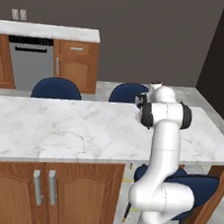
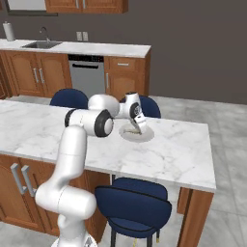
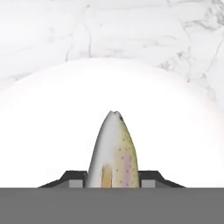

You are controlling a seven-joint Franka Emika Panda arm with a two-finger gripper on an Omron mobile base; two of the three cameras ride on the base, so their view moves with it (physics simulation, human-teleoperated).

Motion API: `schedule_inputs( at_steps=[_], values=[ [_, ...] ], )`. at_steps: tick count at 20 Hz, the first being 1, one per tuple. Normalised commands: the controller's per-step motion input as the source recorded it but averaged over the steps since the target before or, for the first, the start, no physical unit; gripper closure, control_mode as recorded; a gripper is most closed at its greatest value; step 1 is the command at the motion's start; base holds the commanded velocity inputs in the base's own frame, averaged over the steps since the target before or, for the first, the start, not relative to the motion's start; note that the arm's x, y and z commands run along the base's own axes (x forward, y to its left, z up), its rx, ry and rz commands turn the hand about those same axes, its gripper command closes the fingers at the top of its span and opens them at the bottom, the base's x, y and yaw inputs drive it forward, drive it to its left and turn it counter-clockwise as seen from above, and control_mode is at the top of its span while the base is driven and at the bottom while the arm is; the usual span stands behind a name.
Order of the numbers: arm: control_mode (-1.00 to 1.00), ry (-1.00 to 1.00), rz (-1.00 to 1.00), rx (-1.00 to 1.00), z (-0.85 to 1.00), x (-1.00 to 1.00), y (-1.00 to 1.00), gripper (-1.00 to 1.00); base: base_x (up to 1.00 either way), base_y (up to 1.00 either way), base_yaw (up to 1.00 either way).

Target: Take the fish from the fridge and place it on the digital scale on the counter by the fridge. Wait a few seconds for a reading, then move it to the plate on the dining counter.

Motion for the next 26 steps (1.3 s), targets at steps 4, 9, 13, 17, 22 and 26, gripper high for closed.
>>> schedule_inputs(
  at_steps=[4, 9, 13, 17, 22, 26],
  values=[
    [-1.0, -0.2, -0.13, -0.2, -0.36, 0.0, 0.0, -1.0, 0.0, 0.0, 0.0],
    [-1.0, -0.05, -0.13, -0.1, -0.11, 0.09, -0.17, -1.0, 0.0, 0.0, 0.0],
    [-1.0, 0.0, -0.1, -0.01, 0.1, -0.02, -0.3, -1.0, 0.0, 0.0, 0.0],
    [-1.0, 0.06, -0.04, 0.09, 0.76, -0.16, -0.19, -1.0, 0.0, 0.0, 0.0],
    [-1.0, 0.09, 0.0, 0.17, 0.99, -0.29, 0.0, -1.0, 0.0, 0.0, 0.0],
    [-1.0, 0.02, 0.0, 0.14, 0.97, -0.85, 0.17, -1.0, 0.0, 0.0, 0.0]
  ],
)
